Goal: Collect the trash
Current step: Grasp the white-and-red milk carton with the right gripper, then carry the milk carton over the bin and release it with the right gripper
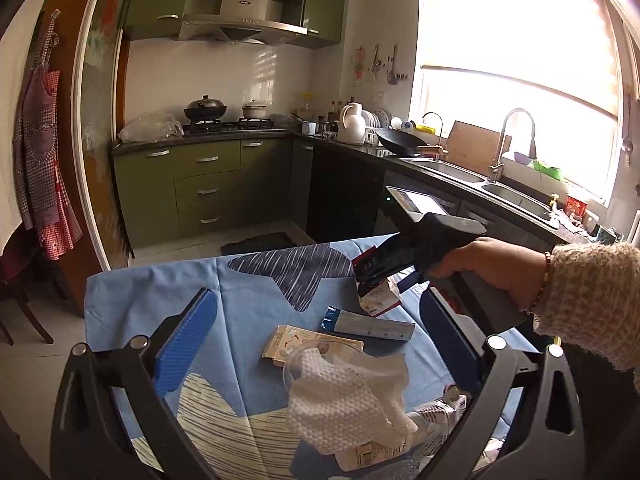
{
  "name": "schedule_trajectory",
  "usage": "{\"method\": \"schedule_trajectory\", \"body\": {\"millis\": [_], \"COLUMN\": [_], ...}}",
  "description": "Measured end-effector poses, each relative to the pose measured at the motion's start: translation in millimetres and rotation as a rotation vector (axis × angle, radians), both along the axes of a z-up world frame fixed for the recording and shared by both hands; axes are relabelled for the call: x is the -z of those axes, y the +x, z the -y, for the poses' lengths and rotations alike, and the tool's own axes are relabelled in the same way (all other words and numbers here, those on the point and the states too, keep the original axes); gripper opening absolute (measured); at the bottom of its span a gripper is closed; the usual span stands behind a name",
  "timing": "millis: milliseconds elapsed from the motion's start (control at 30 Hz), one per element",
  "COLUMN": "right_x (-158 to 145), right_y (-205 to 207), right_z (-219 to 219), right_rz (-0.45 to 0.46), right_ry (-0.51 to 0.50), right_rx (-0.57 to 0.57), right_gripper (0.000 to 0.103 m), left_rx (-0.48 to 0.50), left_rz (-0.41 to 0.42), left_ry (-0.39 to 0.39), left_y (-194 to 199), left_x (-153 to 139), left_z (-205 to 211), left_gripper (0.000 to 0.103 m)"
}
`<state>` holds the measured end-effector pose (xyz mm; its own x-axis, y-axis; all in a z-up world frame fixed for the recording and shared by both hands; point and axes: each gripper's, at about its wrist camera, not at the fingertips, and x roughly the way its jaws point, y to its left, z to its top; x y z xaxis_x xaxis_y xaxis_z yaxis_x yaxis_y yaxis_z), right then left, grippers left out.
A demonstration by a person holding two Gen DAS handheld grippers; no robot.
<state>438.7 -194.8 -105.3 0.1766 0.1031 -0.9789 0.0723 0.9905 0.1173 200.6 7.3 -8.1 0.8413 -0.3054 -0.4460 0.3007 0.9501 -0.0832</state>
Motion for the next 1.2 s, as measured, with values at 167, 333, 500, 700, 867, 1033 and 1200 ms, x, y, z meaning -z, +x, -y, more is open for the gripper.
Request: {"method": "schedule_trajectory", "body": {"millis": [167,333,500,700,867,1033,1200], "right_x": [5,-2,-27,-72,-67,-21,19], "right_y": [-1,-13,-40,-106,-183,-218,-224], "right_z": [-13,-13,26,135,260,341,374], "right_rz": [-0.006,0.036,0.08,0.185,0.187,0.105,0.055], "right_ry": [-0.017,-0.013,0.046,0.084,-0.001,-0.016,-0.032], "right_rx": [-0.044,-0.097,-0.111,-0.019,0.173,0.335,0.387], "right_gripper": [0.038,0.035,0.035,0.035,0.035,0.035,0.035], "left_rx": [0.003,0.002,0.0,0.013,0.033,0.047,0.056], "left_rz": [-0.009,-0.02,-0.025,-0.03,-0.038,-0.034,-0.04], "left_ry": [0.005,0.008,0.008,0.007,0.011,0.045,0.072], "left_y": [3,5,7,6,5,0,-6], "left_x": [3,6,8,11,11,8,4], "left_z": [3,4,3,5,11,23,33], "left_gripper": [0.096,0.096,0.096,0.096,0.096,0.096,0.096]}}
